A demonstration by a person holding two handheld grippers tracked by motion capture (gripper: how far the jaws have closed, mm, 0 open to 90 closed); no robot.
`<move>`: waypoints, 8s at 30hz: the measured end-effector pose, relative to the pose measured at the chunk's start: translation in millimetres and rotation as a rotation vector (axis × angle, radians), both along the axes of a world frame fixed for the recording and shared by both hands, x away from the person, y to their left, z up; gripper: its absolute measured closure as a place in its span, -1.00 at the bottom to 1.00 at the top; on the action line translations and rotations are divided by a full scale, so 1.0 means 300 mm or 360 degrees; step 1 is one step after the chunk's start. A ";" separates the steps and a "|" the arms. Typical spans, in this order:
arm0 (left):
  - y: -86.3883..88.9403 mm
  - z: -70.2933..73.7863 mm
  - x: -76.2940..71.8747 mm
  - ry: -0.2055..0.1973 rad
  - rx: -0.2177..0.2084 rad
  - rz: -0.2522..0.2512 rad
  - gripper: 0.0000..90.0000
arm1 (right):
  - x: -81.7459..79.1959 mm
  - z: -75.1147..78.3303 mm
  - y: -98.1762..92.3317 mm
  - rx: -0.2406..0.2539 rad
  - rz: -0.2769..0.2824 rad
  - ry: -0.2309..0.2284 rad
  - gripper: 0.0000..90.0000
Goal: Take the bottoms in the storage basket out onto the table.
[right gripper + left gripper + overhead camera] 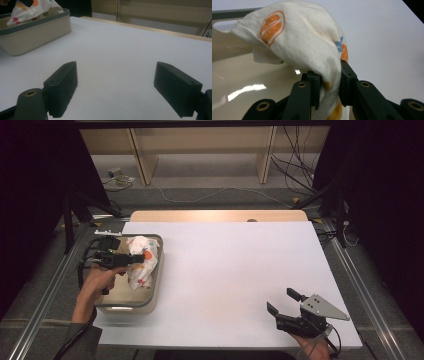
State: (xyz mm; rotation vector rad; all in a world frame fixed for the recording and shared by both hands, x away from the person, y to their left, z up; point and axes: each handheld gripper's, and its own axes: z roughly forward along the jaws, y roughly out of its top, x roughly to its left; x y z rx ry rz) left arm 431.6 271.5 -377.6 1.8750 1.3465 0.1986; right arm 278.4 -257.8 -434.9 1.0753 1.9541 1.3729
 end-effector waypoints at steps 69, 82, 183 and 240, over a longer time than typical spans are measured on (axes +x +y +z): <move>-0.128 0.119 -0.054 -0.0186 -0.0407 -0.0170 0.65 | -0.002 0.000 0.003 0.0006 0.0000 -0.0007 -0.56; -0.174 0.098 -0.049 -0.0168 -0.0400 -0.0199 0.64 | -0.002 0.001 0.002 0.0006 0.0000 -0.0003 -0.55; -0.580 -0.024 -0.007 -0.0025 -0.0313 -0.0507 0.64 | 0.000 -0.002 0.001 0.0013 -0.0004 0.0006 -0.55; -0.725 -0.189 0.027 0.0117 -0.0169 -0.0568 0.61 | -0.001 -0.001 0.003 0.0003 0.0012 0.0006 -0.55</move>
